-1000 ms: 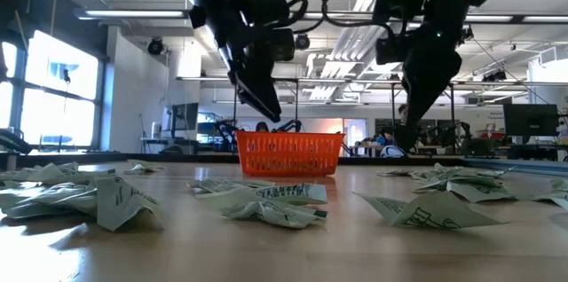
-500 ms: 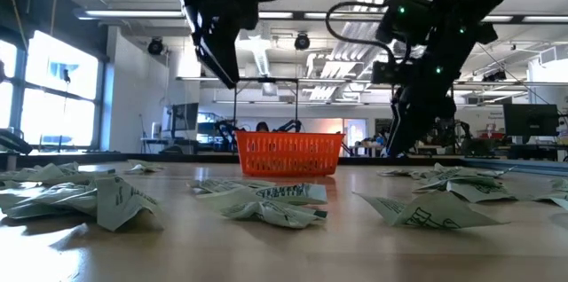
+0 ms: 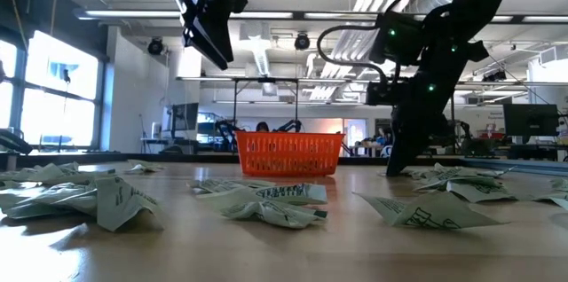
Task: Pick and place Stevia / Truvia into bins
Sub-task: Put the stevia packet into the basket
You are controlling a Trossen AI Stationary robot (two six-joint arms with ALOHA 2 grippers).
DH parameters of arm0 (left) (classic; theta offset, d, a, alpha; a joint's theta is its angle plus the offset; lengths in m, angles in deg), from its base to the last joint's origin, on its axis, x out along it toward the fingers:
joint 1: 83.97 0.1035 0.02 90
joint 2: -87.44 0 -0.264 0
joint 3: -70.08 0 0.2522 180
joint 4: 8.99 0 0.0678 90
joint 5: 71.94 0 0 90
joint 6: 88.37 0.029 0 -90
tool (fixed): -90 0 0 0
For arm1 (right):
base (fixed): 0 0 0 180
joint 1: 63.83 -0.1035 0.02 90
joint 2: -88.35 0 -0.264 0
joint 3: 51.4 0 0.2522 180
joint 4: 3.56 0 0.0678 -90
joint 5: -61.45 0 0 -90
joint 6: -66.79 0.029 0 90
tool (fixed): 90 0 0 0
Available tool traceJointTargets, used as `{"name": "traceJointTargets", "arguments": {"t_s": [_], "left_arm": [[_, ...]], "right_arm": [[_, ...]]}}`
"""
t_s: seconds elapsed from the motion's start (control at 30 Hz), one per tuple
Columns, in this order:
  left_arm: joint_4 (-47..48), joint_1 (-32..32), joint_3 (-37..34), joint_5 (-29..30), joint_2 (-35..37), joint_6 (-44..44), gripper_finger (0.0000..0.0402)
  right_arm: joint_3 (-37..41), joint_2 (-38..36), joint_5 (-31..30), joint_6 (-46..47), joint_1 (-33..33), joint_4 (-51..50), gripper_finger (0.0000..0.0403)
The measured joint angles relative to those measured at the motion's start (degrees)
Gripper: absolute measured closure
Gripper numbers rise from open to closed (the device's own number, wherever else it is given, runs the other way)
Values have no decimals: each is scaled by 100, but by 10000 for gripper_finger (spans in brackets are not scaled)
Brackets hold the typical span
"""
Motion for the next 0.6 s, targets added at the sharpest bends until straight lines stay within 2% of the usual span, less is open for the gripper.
{"name": "traceJointTargets", "arguments": {"t_s": [0.13,0.27,0.4,0.6], "left_arm": [[70,0,0,-17,-4,-1,192],[129,1,0,-73,-4,-33,192],[126,0,0,-101,-4,-104,194],[221,0,0,-101,-4,-108,195]], "right_arm": [[2,8,-24,75,0,-74,143],[2,10,-4,81,4,-231,189],[2,14,232,229,145,-313,251],[-61,-11,843,974,484,-243,377]]}}
